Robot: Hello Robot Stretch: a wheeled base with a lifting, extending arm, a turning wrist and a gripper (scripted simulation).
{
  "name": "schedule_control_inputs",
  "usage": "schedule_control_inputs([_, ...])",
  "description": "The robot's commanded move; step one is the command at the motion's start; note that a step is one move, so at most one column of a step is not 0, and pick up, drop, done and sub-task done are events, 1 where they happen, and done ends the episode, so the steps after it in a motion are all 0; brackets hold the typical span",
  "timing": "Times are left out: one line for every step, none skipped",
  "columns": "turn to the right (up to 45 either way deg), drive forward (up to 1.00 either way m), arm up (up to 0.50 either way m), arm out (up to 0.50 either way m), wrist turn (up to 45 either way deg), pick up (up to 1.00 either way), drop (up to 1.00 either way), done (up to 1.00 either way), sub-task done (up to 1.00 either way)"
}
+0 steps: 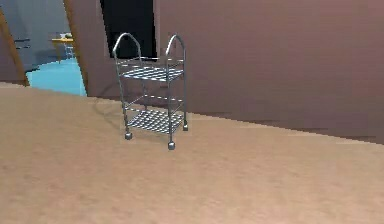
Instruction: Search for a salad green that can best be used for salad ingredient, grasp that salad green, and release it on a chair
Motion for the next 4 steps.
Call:
schedule_control_inputs([0.0,0.9,0.0,0.0,0.0,0.0,0.0,0.0,0.0])
schedule_control_inputs([-45.0,0.0,0.0,0.0,0.0,0.0,0.0,0.0,0.0])
schedule_control_inputs([-12.0,0.0,0.0,0.0,0.0,0.0,0.0,0.0,0.0])
schedule_control_inputs([0.0,1.0,0.0,0.0,0.0,0.0,0.0,0.0,0.0])
